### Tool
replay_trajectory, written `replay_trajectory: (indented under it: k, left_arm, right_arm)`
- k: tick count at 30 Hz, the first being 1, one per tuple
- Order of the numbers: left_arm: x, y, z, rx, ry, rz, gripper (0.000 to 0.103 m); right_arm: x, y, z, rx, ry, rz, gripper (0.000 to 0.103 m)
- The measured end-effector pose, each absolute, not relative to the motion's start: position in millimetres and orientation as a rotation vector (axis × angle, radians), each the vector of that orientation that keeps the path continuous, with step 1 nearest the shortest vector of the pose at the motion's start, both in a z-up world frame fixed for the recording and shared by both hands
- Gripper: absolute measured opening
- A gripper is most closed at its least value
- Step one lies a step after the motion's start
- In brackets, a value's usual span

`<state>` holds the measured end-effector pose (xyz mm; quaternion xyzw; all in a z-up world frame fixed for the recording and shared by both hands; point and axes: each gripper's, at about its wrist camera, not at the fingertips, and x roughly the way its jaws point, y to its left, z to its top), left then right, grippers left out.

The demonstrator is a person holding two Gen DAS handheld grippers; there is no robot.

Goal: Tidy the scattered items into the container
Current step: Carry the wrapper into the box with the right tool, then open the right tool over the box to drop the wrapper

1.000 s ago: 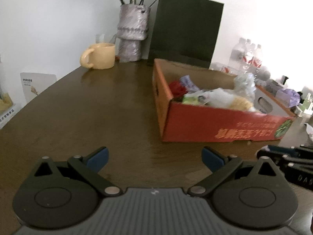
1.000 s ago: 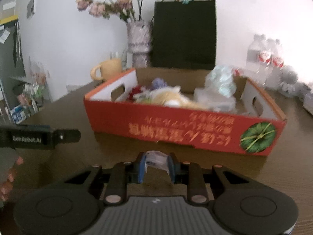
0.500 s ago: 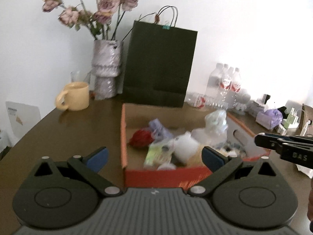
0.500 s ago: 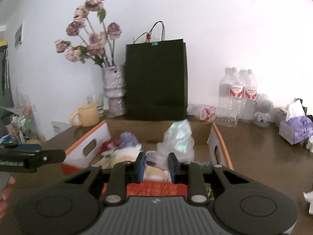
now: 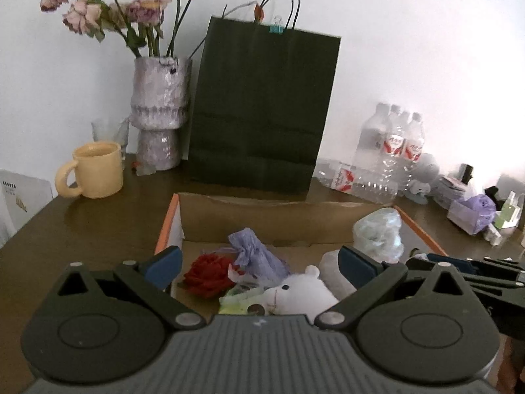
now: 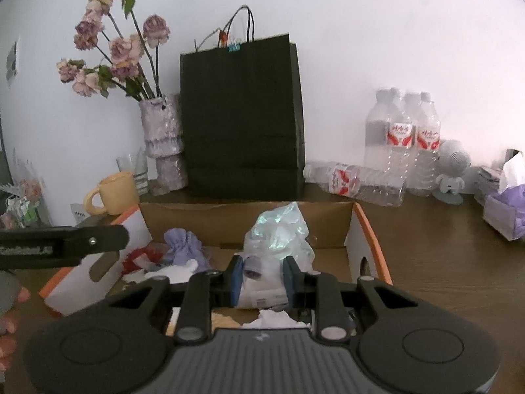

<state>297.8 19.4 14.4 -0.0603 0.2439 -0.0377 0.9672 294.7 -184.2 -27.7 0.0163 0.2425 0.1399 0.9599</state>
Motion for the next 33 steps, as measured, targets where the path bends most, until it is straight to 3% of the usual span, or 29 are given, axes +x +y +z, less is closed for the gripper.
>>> replay_trajectory:
  k: [7, 9, 12, 33]
  left_arm:
    - [307, 14, 7, -0.108, 0.511, -0.066, 0.103]
    - [305, 14, 9, -0.105, 0.518, -0.059, 0.103]
    - [297, 11, 14, -0.09, 0.522, -0.059, 0.103]
    - [183, -6, 99, 0.081, 0.547, -0.007, 0.103]
  right_arm:
    - [303, -184, -27, 0.021, 0.538, 0.319, 0.09]
    - [299, -182, -24, 0.006, 0.535, 0.307, 0.092]
    - [294, -181, -20, 0.004, 0.561, 0.296, 0.103]
    - [188, -182, 58, 0.001, 0.702, 0.205, 0.103]
